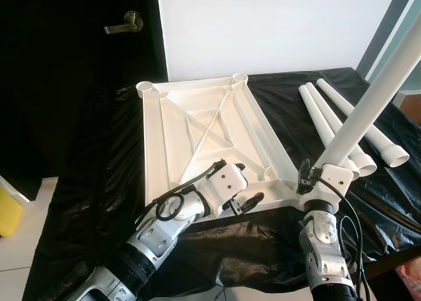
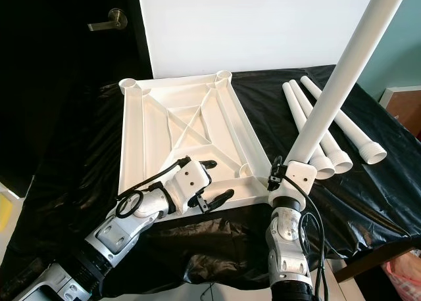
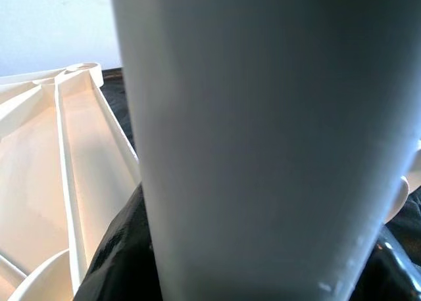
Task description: Building children table
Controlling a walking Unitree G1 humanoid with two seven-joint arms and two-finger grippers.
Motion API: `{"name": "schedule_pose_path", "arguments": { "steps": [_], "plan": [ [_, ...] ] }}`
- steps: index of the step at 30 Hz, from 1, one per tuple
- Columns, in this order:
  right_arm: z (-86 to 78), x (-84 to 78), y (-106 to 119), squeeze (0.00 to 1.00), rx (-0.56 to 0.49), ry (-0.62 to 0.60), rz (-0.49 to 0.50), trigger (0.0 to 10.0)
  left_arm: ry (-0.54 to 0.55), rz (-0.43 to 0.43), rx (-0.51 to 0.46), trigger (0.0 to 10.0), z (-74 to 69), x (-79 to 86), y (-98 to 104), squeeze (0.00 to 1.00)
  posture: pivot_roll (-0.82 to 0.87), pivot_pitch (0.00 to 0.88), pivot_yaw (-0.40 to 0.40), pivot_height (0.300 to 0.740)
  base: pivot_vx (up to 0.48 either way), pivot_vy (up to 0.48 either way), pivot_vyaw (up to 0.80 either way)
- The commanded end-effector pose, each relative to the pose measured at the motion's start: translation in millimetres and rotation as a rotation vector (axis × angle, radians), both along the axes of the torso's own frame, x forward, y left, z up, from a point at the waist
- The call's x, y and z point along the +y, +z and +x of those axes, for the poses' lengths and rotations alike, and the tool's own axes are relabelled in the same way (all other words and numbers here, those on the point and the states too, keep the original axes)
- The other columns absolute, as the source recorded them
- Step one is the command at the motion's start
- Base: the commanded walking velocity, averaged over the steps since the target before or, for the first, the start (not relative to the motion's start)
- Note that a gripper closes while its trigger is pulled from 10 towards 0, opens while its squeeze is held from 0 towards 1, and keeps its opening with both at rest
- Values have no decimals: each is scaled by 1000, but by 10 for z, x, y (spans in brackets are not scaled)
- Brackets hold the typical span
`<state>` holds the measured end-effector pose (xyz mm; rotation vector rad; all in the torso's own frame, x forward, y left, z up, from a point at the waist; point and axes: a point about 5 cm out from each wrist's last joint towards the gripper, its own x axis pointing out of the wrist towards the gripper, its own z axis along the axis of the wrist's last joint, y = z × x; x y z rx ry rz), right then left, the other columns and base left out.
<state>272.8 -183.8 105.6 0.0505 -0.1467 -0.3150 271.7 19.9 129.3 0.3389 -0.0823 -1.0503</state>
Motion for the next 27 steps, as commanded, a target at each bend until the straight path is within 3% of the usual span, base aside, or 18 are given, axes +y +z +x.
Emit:
{"name": "schedule_pose_path", "arguments": {
  "steps": [1, 2, 3, 8, 13, 15, 17, 19, 27],
  "plan": [
    [-18, 67, -100, 0, 44, 36, 34, 10000, -166, 36, 29, 10000, -60, -26, 15, 0, -41, 0, 13, 740, 0, 0, 0],
    [-18, 62, -71, 63, 29, 48, 23, 10000, -168, 36, 30, 10000, -60, -24, 16, 0, -42, 0, 13, 740, 0, 0, 0],
    [-17, 51, -42, 1000, 18, 62, 9, 10000, -169, 38, 29, 10000, -58, -22, 18, 0, -42, 0, 11, 740, 0, 0, 0],
    [-19, 23, -11, 1000, 8, 77, -9, 10000, -168, 39, 28, 10000, -53, -23, 22, 0, -42, 0, 9, 740, 0, 0, 0],
    [-38, -30, 58, 1000, -19, 223, -56, 10000, -178, 27, 36, 10000, -111, -65, 16, 0, -41, 0, 11, 740, 0, 0, 0],
    [-38, -30, 58, 1000, -19, 223, -56, 10000, -178, 27, 36, 10000, -111, -65, 16, 0, -41, 0, 11, 740, 0, 0, 0],
    [-53, -107, 85, 0, -24, 286, -78, 10000, -183, 24, 39, 10000, -132, -82, 12, 0, -42, 0, 9, 740, 0, 0, 0],
    [-57, -190, 115, 0, -26, 383, -126, 10000, -183, 20, 42, 10000, -129, -95, 16, 0, -46, 0, 9, 740, 0, 0, 0],
    [-36, -280, 124, 0, 1, 477, -190, 10000, -180, 17, 37, 10000, -109, -105, 34, 0, -45, 0, 4, 740, 0, 0, 0]
  ]
}}
